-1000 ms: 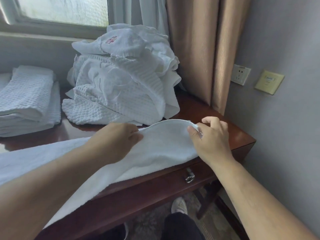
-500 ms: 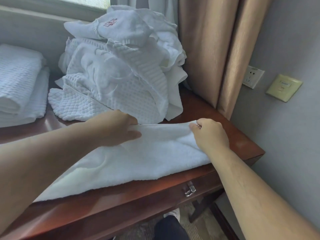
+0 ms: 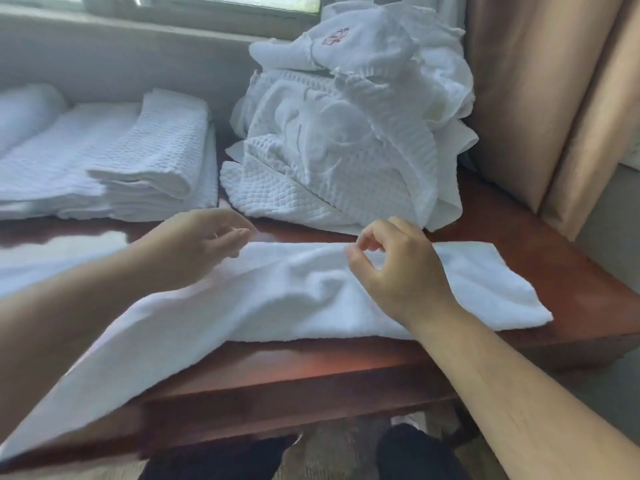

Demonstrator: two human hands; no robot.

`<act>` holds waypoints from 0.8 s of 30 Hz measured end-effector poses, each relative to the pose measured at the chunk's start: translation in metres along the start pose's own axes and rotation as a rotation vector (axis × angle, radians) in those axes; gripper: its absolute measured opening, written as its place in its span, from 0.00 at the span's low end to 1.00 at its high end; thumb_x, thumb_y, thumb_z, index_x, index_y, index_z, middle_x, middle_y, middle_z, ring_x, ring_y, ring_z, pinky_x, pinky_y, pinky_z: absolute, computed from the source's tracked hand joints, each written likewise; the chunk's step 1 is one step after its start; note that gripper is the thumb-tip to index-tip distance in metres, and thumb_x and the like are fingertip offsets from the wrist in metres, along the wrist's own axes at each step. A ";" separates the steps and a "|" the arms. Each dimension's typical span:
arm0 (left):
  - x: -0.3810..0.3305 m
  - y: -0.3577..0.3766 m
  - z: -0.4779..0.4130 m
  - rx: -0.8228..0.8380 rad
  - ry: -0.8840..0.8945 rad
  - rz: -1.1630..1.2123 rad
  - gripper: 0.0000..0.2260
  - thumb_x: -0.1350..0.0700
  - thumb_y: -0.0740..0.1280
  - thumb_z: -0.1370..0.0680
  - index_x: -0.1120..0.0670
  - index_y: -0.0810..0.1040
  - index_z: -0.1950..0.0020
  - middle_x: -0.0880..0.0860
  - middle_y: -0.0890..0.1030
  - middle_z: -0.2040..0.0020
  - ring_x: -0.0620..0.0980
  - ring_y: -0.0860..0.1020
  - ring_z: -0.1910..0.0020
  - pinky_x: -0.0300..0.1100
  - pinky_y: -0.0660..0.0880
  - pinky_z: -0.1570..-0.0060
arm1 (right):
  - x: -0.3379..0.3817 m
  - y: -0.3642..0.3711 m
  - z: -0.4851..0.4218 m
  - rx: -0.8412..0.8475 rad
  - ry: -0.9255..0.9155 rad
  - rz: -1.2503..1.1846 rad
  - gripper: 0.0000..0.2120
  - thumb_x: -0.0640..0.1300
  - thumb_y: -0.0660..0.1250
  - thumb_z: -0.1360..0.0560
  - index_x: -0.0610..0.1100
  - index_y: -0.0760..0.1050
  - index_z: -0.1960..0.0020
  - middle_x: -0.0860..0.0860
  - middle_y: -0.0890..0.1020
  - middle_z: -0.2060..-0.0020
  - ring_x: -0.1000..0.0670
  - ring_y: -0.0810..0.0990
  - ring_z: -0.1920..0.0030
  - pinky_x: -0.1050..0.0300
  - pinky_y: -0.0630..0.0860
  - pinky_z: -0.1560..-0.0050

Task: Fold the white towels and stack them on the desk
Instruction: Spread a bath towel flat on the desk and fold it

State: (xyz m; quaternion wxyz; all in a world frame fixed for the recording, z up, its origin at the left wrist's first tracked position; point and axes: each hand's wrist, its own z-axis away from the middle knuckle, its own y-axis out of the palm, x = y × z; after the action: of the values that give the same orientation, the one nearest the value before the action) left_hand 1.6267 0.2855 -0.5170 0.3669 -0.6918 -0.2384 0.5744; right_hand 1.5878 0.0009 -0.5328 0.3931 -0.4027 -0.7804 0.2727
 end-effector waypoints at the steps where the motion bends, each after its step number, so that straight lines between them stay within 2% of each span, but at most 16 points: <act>1: 0.015 -0.015 0.017 -0.052 -0.041 0.007 0.06 0.45 0.64 0.20 0.39 0.80 0.49 0.36 0.82 0.59 0.36 0.79 0.63 0.41 0.71 0.63 | 0.020 0.009 -0.004 0.060 -0.037 -0.081 0.06 0.50 0.71 0.24 0.50 0.76 0.57 0.54 0.78 0.58 0.50 0.75 0.53 0.57 0.71 0.49; 4: 0.059 -0.056 0.074 -0.230 -0.160 0.005 0.06 0.48 0.65 0.20 0.40 0.81 0.52 0.39 0.82 0.62 0.38 0.78 0.66 0.42 0.72 0.64 | 0.081 0.034 -0.020 0.238 -0.178 -0.233 0.07 0.54 0.72 0.24 0.51 0.79 0.54 0.56 0.79 0.57 0.54 0.76 0.51 0.61 0.69 0.47; 6: 0.085 -0.072 0.112 -0.304 -0.209 -0.019 0.06 0.51 0.66 0.20 0.41 0.81 0.53 0.41 0.82 0.63 0.37 0.78 0.64 0.42 0.72 0.62 | 0.120 0.049 -0.024 0.406 -0.292 -0.262 0.11 0.59 0.72 0.25 0.52 0.80 0.50 0.57 0.79 0.54 0.56 0.75 0.49 0.60 0.70 0.45; 9: 0.114 -0.084 0.159 -0.357 -0.266 0.007 0.08 0.53 0.67 0.19 0.40 0.81 0.54 0.40 0.83 0.61 0.35 0.79 0.59 0.38 0.71 0.58 | 0.170 0.071 -0.015 0.644 -0.456 -0.231 0.21 0.66 0.72 0.30 0.55 0.80 0.43 0.57 0.78 0.46 0.56 0.72 0.42 0.56 0.71 0.36; 11: 0.128 -0.088 0.179 -0.363 -0.299 0.053 0.09 0.54 0.66 0.18 0.41 0.82 0.53 0.38 0.84 0.58 0.36 0.79 0.56 0.39 0.73 0.55 | 0.193 0.084 -0.007 0.717 -0.582 -0.178 0.27 0.68 0.73 0.33 0.57 0.78 0.38 0.58 0.76 0.42 0.55 0.70 0.38 0.54 0.70 0.33; 13: 0.136 -0.089 0.191 -0.357 -0.306 0.097 0.09 0.54 0.66 0.18 0.41 0.83 0.52 0.38 0.84 0.56 0.37 0.80 0.54 0.41 0.75 0.51 | 0.207 0.094 0.002 0.706 -0.711 -0.120 0.31 0.69 0.75 0.35 0.59 0.75 0.36 0.57 0.74 0.39 0.52 0.69 0.37 0.52 0.69 0.33; 15: 0.139 -0.090 0.198 -0.330 -0.276 0.127 0.09 0.54 0.65 0.17 0.42 0.82 0.51 0.39 0.84 0.54 0.38 0.81 0.52 0.44 0.76 0.46 | 0.216 0.102 0.010 0.639 -0.836 -0.071 0.31 0.66 0.77 0.35 0.59 0.74 0.36 0.54 0.74 0.37 0.49 0.70 0.36 0.51 0.69 0.34; 17: 0.140 -0.090 0.201 -0.313 -0.234 0.184 0.08 0.51 0.63 0.18 0.44 0.82 0.50 0.42 0.85 0.53 0.41 0.81 0.49 0.47 0.76 0.41 | 0.222 0.108 0.020 0.568 -0.935 -0.040 0.25 0.61 0.78 0.33 0.56 0.76 0.40 0.52 0.76 0.40 0.47 0.73 0.39 0.49 0.72 0.39; 19: 0.140 -0.092 0.203 -0.311 -0.211 0.255 0.11 0.49 0.61 0.21 0.48 0.83 0.49 0.46 0.85 0.52 0.46 0.82 0.47 0.49 0.75 0.39 | 0.226 0.114 0.025 0.477 -0.999 -0.064 0.15 0.56 0.77 0.29 0.52 0.79 0.48 0.52 0.79 0.46 0.45 0.77 0.46 0.46 0.76 0.45; 21: 0.142 -0.093 0.204 -0.317 -0.190 0.344 0.11 0.52 0.61 0.17 0.53 0.83 0.48 0.51 0.85 0.49 0.51 0.82 0.45 0.51 0.75 0.37 | 0.231 0.118 0.026 0.423 -0.986 -0.141 0.09 0.53 0.75 0.25 0.48 0.80 0.54 0.51 0.80 0.52 0.45 0.78 0.51 0.47 0.77 0.50; 24: 0.146 -0.097 0.207 -0.309 -0.207 0.504 0.16 0.56 0.55 0.14 0.58 0.82 0.44 0.57 0.85 0.46 0.56 0.81 0.42 0.49 0.76 0.36 | 0.241 0.117 0.018 0.386 -0.809 -0.312 0.09 0.48 0.70 0.21 0.43 0.79 0.55 0.51 0.79 0.56 0.46 0.77 0.54 0.54 0.74 0.51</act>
State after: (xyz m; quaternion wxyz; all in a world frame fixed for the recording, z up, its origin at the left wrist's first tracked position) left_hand 1.4675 0.5033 -0.5468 0.0774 -0.7146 -0.1798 0.6716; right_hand 1.5328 0.2637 -0.5345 0.1616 -0.0616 -0.8570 0.4854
